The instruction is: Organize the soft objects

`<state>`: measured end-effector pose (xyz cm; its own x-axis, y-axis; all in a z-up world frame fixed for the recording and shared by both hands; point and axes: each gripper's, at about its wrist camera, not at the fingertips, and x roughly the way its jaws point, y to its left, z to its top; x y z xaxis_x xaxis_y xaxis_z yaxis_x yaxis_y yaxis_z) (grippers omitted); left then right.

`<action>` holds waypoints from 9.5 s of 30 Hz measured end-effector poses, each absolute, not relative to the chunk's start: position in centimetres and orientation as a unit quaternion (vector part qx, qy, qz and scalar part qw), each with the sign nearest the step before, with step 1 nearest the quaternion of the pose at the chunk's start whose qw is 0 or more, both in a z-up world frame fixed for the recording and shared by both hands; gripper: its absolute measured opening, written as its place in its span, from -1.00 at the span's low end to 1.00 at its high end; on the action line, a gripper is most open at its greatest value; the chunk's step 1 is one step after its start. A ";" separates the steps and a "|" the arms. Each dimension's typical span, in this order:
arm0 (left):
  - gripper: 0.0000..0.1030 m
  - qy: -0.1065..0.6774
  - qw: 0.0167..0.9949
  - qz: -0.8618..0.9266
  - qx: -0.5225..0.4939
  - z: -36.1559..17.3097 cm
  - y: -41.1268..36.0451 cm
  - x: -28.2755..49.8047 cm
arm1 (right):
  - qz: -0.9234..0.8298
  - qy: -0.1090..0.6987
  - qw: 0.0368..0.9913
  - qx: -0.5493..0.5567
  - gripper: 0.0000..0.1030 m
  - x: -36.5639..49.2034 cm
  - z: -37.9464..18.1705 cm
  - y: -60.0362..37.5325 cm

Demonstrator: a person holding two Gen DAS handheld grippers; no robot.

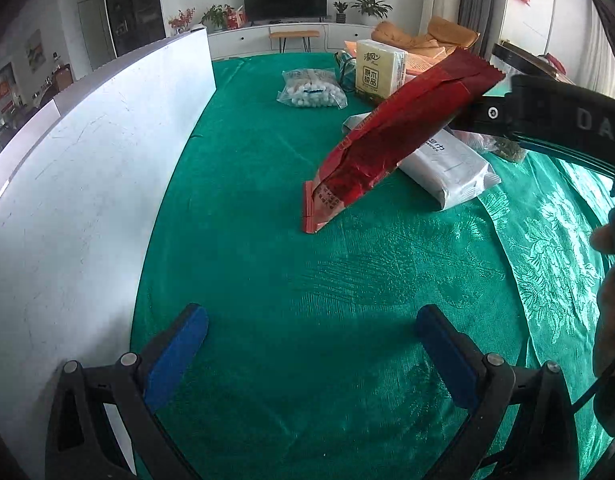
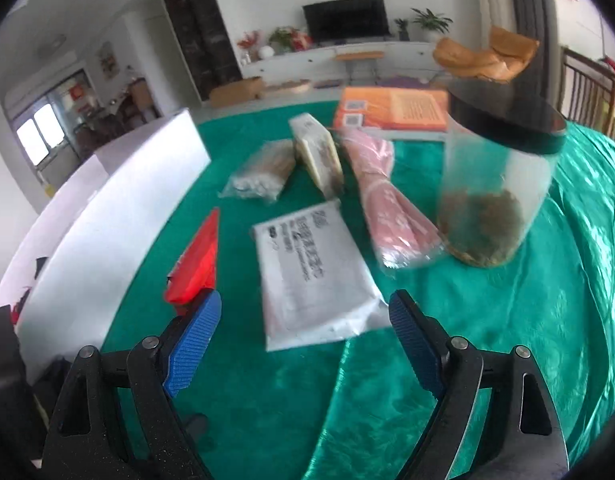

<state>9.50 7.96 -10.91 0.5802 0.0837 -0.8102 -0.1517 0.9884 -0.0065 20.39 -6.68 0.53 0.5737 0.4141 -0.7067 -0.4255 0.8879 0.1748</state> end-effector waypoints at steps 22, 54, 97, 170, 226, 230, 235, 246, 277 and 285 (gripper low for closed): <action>1.00 0.454 0.888 0.066 -0.037 -10.9 7.9 9.5 | 0.224 0.507 0.824 -0.118 0.41 18.3 -2.8 -8.7; 1.00 0.454 0.888 0.067 -0.036 -10.9 7.8 9.5 | -0.021 0.463 0.886 0.005 0.59 16.5 -1.7 -24.6; 1.00 0.453 0.888 0.067 -0.036 -10.9 7.8 9.5 | -0.021 0.456 0.890 0.004 0.77 16.0 -2.9 -24.6; 0.79 0.615 0.781 -0.048 -0.094 -5.7 14.1 27.9 | -0.019 0.457 0.889 0.004 0.81 16.0 -2.8 -24.6; 0.27 0.453 0.876 0.113 -0.118 5.6 31.4 4.2 | 0.294 0.434 0.851 -0.018 0.27 19.5 15.3 -6.7; 0.93 0.440 0.871 0.190 -0.105 5.6 34.5 0.8 | 0.409 0.435 0.802 0.005 0.40 14.5 16.1 3.4; 0.99 0.424 0.878 0.193 -0.113 5.2 34.6 -0.2 | 0.480 0.443 0.756 0.048 0.71 12.1 15.3 10.1; 1.00 0.414 0.906 -0.004 -0.085 4.3 17.4 3.2 | 0.271 0.442 0.854 -0.043 0.71 11.7 6.6 -7.1; 1.00 0.454 0.890 0.033 -0.022 -10.4 6.5 11.8 | 0.008 0.456 0.890 -0.013 0.74 14.4 -2.7 -20.3; 1.00 0.455 0.890 0.033 -0.022 -10.4 6.6 11.8 | 0.008 0.456 0.890 -0.013 0.74 14.4 -2.7 -20.2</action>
